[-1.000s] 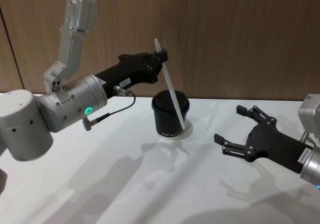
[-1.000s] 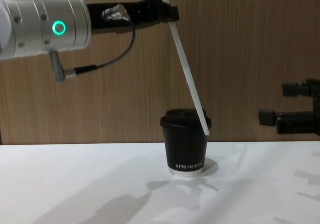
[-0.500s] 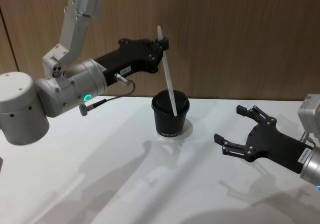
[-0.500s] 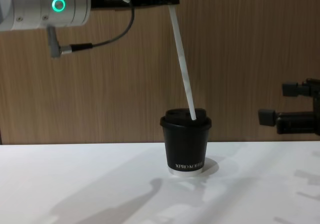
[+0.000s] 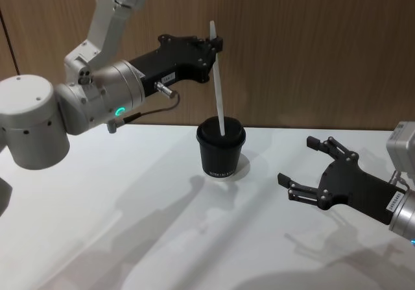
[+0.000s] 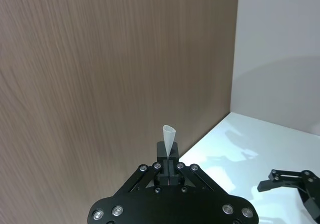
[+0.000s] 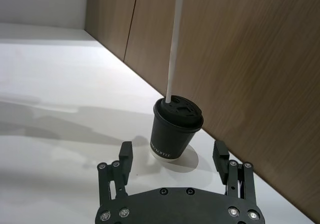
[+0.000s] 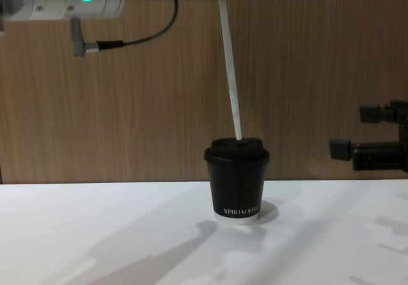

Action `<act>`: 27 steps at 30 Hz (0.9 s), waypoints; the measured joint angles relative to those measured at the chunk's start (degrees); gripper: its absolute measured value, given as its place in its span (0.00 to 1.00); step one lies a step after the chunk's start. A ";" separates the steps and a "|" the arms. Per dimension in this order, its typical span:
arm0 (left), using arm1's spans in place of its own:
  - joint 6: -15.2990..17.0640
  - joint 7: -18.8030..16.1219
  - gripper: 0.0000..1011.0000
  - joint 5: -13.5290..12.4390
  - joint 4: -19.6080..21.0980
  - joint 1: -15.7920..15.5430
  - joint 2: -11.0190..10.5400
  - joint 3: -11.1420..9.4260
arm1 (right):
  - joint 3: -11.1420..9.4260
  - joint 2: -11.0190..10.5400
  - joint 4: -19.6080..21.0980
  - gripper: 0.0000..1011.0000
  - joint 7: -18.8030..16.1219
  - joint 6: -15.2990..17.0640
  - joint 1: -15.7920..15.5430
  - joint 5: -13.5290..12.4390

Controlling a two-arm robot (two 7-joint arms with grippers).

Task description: Pick up the straw with one hand, pass it to the other hand, and insert it into the cup.

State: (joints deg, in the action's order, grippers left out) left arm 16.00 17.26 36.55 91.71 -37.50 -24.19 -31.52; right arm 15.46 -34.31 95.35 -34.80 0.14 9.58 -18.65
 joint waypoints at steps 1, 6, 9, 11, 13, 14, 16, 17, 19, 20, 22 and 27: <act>-0.01 0.02 0.00 -0.16 -0.20 -0.19 0.09 -0.07 | 0.00 0.00 0.00 0.99 0.00 0.00 0.00 0.00; -0.06 0.09 0.00 -1.21 -1.15 -1.14 0.56 -0.40 | 0.00 0.00 0.00 0.99 0.00 0.00 0.00 0.00; -0.06 0.14 0.00 -1.66 -1.56 -1.47 0.71 -0.53 | 0.00 0.00 0.00 0.99 0.00 0.00 0.00 0.00; -0.05 0.22 0.00 -2.04 -1.99 -1.80 0.86 -0.66 | 0.00 0.00 0.00 0.99 0.00 0.00 0.00 0.00; -0.06 0.26 0.00 -2.28 -2.24 -1.99 0.95 -0.72 | 0.00 0.00 0.00 0.99 0.00 0.00 0.00 0.00; -0.06 0.30 0.00 -2.54 -2.46 -2.15 1.03 -0.78 | 0.00 0.00 0.00 0.99 0.00 0.00 0.00 0.00; -0.05 0.34 0.00 -2.76 -2.70 -2.34 1.12 -0.84 | 0.00 0.00 0.00 0.99 0.00 0.00 0.00 0.00; -0.05 0.40 0.00 -3.03 -2.89 -2.51 1.19 -0.88 | 0.00 0.00 0.00 0.99 0.00 0.00 0.00 0.00; -0.04 0.45 0.00 -3.25 -3.11 -2.64 1.26 -0.93 | 0.00 0.00 0.00 0.99 0.00 0.00 0.00 0.00; -0.04 0.50 0.00 -3.50 -3.30 -2.76 1.32 -0.98 | 0.00 0.00 0.00 0.99 0.00 0.00 0.00 0.00; -0.04 0.53 0.00 -3.70 -3.50 -2.87 1.39 -1.02 | 0.00 0.00 0.00 0.99 0.00 0.00 0.00 0.00; -0.14 0.76 0.00 -4.40 -4.44 -3.28 1.75 -1.18 | 0.00 0.00 0.00 0.99 0.00 0.00 0.00 0.01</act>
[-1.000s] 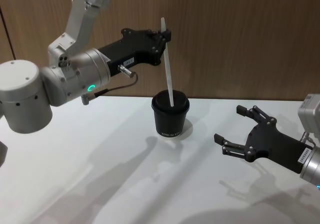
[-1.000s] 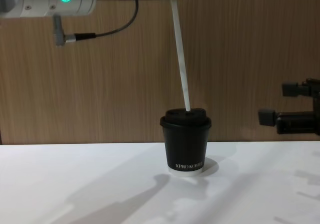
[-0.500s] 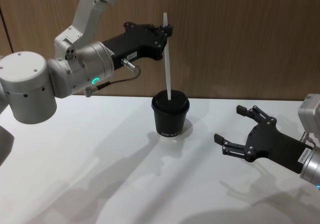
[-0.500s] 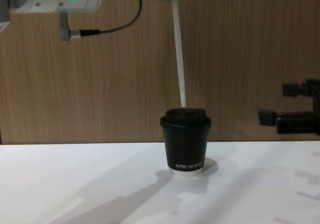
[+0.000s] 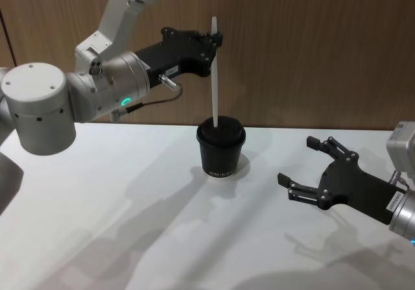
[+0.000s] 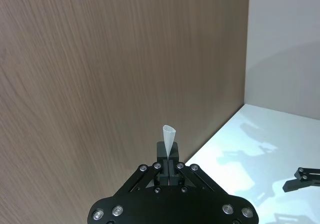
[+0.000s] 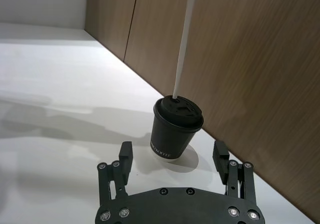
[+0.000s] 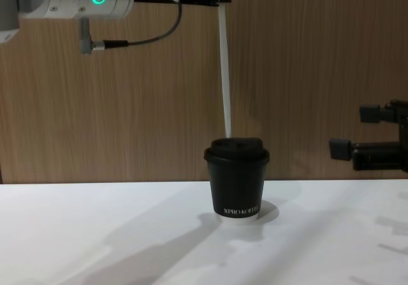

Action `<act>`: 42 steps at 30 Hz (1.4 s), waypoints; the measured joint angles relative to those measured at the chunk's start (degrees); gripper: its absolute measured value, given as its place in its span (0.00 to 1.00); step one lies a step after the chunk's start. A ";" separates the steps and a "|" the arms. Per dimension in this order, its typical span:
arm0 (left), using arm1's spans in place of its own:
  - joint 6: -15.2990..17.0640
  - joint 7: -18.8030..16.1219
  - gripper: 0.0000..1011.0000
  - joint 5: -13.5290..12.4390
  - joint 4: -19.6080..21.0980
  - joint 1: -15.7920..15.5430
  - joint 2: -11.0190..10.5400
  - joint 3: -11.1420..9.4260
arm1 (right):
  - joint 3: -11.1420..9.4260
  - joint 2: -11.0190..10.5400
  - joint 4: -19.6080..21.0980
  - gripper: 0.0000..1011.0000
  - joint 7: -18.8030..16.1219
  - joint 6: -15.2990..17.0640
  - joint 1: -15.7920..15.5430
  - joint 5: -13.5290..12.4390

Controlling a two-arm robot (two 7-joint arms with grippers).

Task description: Pick up the straw with one hand, pass it to the other hand, and insert it into the cup.

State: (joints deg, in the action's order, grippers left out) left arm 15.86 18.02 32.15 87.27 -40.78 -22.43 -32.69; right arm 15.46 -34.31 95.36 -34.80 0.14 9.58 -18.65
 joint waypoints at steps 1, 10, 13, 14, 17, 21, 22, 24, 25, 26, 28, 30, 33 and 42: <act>-0.05 0.04 0.00 -0.09 -0.20 -0.08 0.08 -0.04 | 0.00 0.00 0.00 0.99 0.00 0.00 0.00 0.00; -0.64 0.51 0.00 -1.28 -1.92 -0.79 0.81 -0.33 | 0.00 0.00 0.00 0.99 0.00 0.00 0.00 0.00; -0.80 0.62 0.00 -1.58 -2.34 -0.91 1.02 -0.34 | 0.00 0.00 0.00 0.99 0.00 0.00 0.00 0.00; -0.84 0.65 0.00 -1.71 -2.49 -0.94 1.11 -0.34 | 0.00 0.00 0.00 0.99 0.00 0.00 0.00 0.00; -0.89 0.68 0.00 -1.88 -2.66 -0.97 1.21 -0.33 | 0.00 0.00 0.00 0.99 0.00 0.00 0.00 0.00; -0.94 0.74 0.00 -2.15 -2.81 -0.97 1.34 -0.20 | 0.00 0.00 0.00 0.99 0.00 0.00 0.00 0.00; -0.94 0.75 0.00 -2.17 -2.82 -0.96 1.35 -0.15 | 0.00 0.00 0.00 0.99 0.00 0.00 0.00 0.00; -0.94 0.83 0.00 -2.23 -2.83 -0.89 1.39 -0.03 | 0.00 0.00 0.00 0.99 0.00 0.00 0.00 0.00; -0.93 0.86 0.00 -2.25 -2.83 -0.87 1.39 0.01 | 0.00 0.00 0.00 0.99 0.00 0.00 0.00 0.00; -0.91 0.88 0.00 -2.26 -2.83 -0.85 1.40 0.05 | 0.00 0.00 0.00 0.99 0.00 0.00 0.00 0.00; -0.85 0.95 0.00 -2.28 -2.83 -0.79 1.41 0.16 | 0.00 0.00 0.00 0.99 0.00 0.00 0.00 0.00; -0.73 1.07 0.00 -2.30 -2.83 -0.70 1.41 0.28 | 0.00 0.00 0.00 0.99 0.00 0.00 0.00 0.00; -0.51 1.24 0.00 -2.33 -2.81 -0.63 1.40 0.42 | 0.00 0.00 0.00 0.99 0.00 0.00 0.00 0.00; 0.19 1.80 0.00 -2.53 -2.76 -0.35 1.36 0.69 | 0.00 0.00 0.00 0.99 0.00 0.00 0.00 0.00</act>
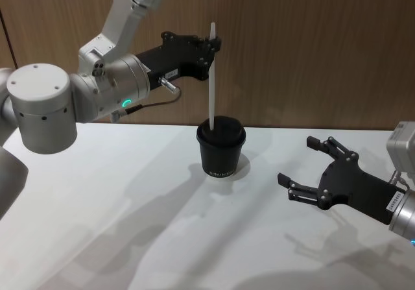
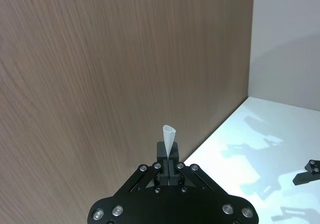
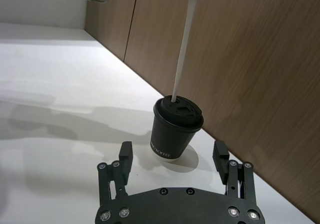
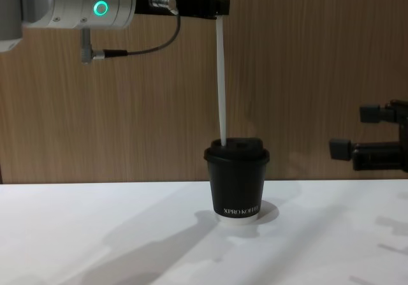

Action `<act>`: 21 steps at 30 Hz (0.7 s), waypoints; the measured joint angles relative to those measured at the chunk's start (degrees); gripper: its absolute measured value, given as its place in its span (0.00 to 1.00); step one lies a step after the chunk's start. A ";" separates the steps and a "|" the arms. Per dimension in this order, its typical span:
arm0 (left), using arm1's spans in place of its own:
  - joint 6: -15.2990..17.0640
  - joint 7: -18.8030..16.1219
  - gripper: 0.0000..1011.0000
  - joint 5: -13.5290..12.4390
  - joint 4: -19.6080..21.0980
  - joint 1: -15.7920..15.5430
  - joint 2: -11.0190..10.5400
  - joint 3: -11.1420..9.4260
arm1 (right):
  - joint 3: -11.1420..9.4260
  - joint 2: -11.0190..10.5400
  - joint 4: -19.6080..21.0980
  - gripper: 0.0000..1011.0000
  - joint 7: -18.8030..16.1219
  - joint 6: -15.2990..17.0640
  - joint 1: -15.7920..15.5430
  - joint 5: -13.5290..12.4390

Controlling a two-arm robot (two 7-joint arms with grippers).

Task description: Pick up the straw with one hand, pass it to the other hand, and insert it into the cup.

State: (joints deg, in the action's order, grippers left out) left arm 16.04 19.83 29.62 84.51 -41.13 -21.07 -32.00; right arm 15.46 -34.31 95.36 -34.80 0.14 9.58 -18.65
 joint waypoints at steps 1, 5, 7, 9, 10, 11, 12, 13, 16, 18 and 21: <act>0.04 0.04 0.00 -0.05 0.00 0.04 0.00 0.05 | 0.00 0.00 0.00 0.99 0.00 0.00 0.00 0.00; 0.08 0.15 0.00 -0.30 -0.10 0.14 0.07 0.14 | 0.00 0.00 0.00 0.99 0.00 0.00 0.00 0.00; 0.07 0.18 0.00 -0.44 -0.20 0.18 0.12 0.15 | 0.00 0.00 0.00 0.99 0.00 0.00 0.00 0.00; -0.04 0.21 0.00 -0.63 -0.39 0.20 0.19 0.22 | 0.00 0.00 0.00 0.99 0.00 0.00 0.00 0.00; -0.10 0.23 0.00 -0.68 -0.43 0.19 0.23 0.25 | 0.00 0.00 0.00 0.99 0.00 0.00 0.00 0.00; -0.29 0.26 0.00 -0.83 -0.56 0.19 0.31 0.30 | 0.00 0.00 0.00 0.99 0.00 0.00 0.00 0.00; -0.38 0.28 0.00 -0.90 -0.62 0.19 0.33 0.32 | 0.00 0.00 0.00 0.99 0.00 0.00 0.00 0.00; -0.58 0.34 0.00 -1.02 -0.75 0.19 0.40 0.38 | 0.00 0.00 0.00 0.99 0.00 0.00 0.00 0.00; -0.87 0.44 0.00 -1.19 -1.03 0.13 0.52 0.47 | 0.00 0.00 0.00 0.99 0.00 0.00 0.00 0.00; -1.09 0.57 0.00 -1.35 -1.28 0.04 0.64 0.54 | 0.00 0.00 0.00 0.99 0.00 0.00 0.00 0.00; -1.29 0.74 0.00 -1.52 -1.64 -0.05 0.80 0.62 | 0.00 0.00 0.00 0.99 0.00 0.00 0.00 0.00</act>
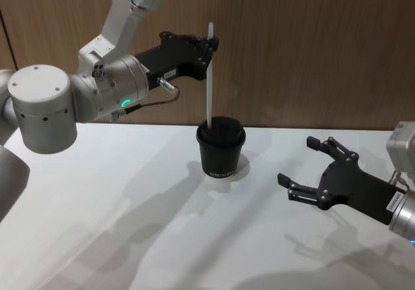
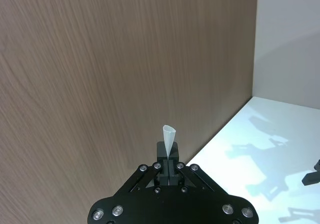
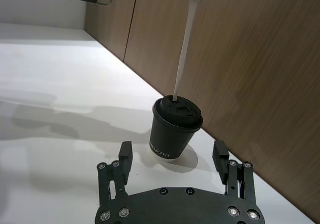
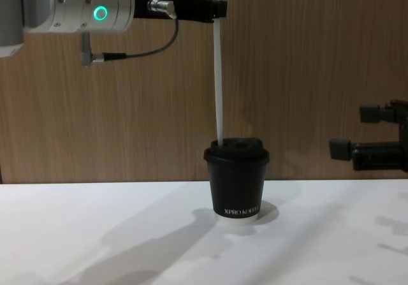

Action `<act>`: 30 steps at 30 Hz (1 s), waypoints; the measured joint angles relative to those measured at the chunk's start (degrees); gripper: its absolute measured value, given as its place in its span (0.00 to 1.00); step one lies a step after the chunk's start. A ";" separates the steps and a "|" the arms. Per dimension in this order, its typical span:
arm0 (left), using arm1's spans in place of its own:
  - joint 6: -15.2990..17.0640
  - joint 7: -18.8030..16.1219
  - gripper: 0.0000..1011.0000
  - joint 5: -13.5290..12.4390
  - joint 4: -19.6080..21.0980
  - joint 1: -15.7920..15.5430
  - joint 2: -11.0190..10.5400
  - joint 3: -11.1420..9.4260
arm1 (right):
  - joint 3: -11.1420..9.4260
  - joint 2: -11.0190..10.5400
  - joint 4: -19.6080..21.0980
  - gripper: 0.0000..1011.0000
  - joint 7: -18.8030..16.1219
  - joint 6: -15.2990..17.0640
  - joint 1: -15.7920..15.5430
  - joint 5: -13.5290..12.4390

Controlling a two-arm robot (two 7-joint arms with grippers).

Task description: Pick up the straw with one hand, pass it to the other hand, and insert it into the cup.

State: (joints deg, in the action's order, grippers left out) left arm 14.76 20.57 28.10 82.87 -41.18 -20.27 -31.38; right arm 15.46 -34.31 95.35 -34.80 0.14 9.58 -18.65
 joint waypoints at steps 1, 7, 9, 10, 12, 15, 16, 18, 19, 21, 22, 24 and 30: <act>0.00 0.00 0.00 0.00 0.00 0.00 0.00 0.00 | 0.00 0.00 0.00 0.99 0.00 0.00 0.00 0.00; -0.13 0.41 0.00 -0.26 -0.74 -0.13 0.33 0.09 | 0.00 0.00 0.00 0.99 0.00 0.00 0.00 0.00; -0.12 0.59 0.00 -0.27 -1.04 -0.13 0.48 0.12 | 0.00 0.00 0.00 0.99 0.00 0.00 0.00 0.00; -0.08 0.73 0.00 -0.27 -1.23 -0.13 0.57 0.15 | 0.00 0.00 0.00 0.99 0.00 0.00 0.00 0.00; 0.01 0.88 0.00 -0.26 -1.45 -0.14 0.68 0.18 | 0.00 0.00 0.00 0.99 0.00 0.00 0.00 0.01; 0.30 1.33 0.00 -0.18 -1.97 -0.13 0.94 0.25 | 0.00 0.00 0.00 0.99 0.00 0.00 0.00 0.00; 0.30 1.33 0.00 -0.18 -1.97 -0.13 0.94 0.25 | 0.00 0.00 0.00 0.99 0.00 0.00 0.00 0.00; 0.44 1.56 0.00 -0.13 -2.25 -0.10 1.09 0.28 | 0.00 0.00 0.00 0.99 0.00 0.00 0.00 0.00; 0.54 1.74 0.00 -0.09 -2.50 -0.06 1.19 0.30 | 0.00 0.00 0.00 0.99 0.00 0.00 0.00 0.00; 0.57 1.80 0.00 -0.07 -2.59 -0.05 1.23 0.31 | 0.00 0.00 0.00 0.99 0.00 0.00 0.00 0.00; 0.63 1.92 0.00 -0.05 -2.82 0.02 1.34 0.31 | 0.00 0.00 0.00 0.99 0.00 0.00 0.00 0.00; 0.70 2.06 0.00 -0.04 -3.17 0.11 1.49 0.32 | 0.00 0.00 0.00 0.99 0.00 0.00 0.00 0.00; 0.77 2.34 0.01 -0.07 -3.81 0.29 1.86 0.32 | 0.00 0.00 0.00 0.99 0.00 0.00 0.00 0.00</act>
State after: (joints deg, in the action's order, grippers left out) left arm 15.52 22.90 28.04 79.06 -40.89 -18.41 -31.06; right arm 15.46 -34.31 95.35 -34.80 0.14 9.58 -18.65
